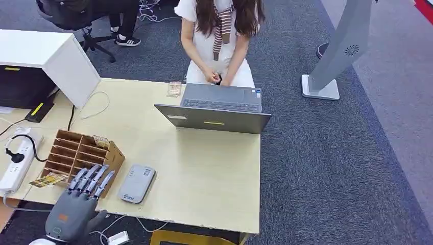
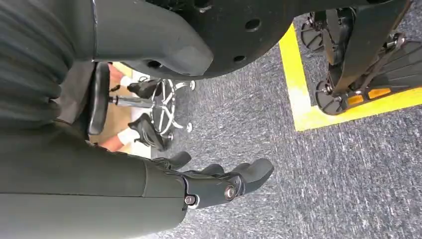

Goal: Pass the card to the sensor for recognition and then transmit it.

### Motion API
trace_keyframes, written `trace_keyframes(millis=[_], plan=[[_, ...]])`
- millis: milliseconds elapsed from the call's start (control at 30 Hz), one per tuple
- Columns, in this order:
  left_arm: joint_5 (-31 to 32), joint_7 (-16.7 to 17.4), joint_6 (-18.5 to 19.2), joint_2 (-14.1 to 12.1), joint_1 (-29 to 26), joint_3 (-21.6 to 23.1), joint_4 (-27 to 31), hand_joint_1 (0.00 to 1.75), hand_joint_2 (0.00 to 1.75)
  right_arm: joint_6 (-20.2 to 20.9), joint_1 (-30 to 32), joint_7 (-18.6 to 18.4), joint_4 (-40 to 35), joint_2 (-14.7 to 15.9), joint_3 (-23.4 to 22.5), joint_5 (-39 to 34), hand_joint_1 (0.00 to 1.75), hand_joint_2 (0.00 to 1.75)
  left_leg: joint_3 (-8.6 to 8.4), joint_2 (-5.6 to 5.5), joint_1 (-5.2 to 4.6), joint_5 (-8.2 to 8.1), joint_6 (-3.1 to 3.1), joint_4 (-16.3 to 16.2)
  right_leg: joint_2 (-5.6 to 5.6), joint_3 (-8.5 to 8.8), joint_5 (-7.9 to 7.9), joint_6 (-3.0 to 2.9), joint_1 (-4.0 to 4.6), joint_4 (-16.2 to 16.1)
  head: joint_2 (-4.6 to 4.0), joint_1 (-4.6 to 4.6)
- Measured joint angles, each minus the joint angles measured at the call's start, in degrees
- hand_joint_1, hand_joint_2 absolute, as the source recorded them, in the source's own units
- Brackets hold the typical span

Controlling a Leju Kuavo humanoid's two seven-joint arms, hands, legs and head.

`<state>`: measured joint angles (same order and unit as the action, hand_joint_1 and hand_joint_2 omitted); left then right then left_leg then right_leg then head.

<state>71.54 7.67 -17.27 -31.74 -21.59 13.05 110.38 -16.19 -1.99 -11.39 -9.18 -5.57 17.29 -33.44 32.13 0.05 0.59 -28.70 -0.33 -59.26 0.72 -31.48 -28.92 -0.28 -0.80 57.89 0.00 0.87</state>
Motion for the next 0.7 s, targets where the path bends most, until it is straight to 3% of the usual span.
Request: trace_keyframes(millis=[167,367,700], plan=[[0.0,2.0,-2.8,0.4,-1.3,-0.5,0.1,0.0,1.75,-0.4,0.0,-0.1,0.0,-0.1,-0.3,0.0,0.0,1.75,0.0,-0.02,0.0,0.0,0.0,0.0,-0.06,0.02,0.01,0.01,-0.01,0.0,-0.02,0.0],[-0.9,0.8,-8.0,2.7,-1.1,-3.9,-1.5,0.0,1.75,-0.5,0.0,-0.9,0.0,-0.2,-0.3,0.6,0.0,1.75,-0.02,-0.03,0.0,0.0,0.0,0.0,-0.08,0.03,0.01,0.0,-0.01,0.0,0.0,0.02],[-1.8,-1.2,-8.8,6.1,-0.4,-9.1,-4.9,0.0,1.75,-0.2,0.0,-0.9,0.0,-0.2,-0.3,1.4,0.0,1.75,-0.02,-0.04,0.01,0.0,0.0,0.0,-0.08,0.03,0.01,0.0,0.0,0.0,0.0,0.0]])
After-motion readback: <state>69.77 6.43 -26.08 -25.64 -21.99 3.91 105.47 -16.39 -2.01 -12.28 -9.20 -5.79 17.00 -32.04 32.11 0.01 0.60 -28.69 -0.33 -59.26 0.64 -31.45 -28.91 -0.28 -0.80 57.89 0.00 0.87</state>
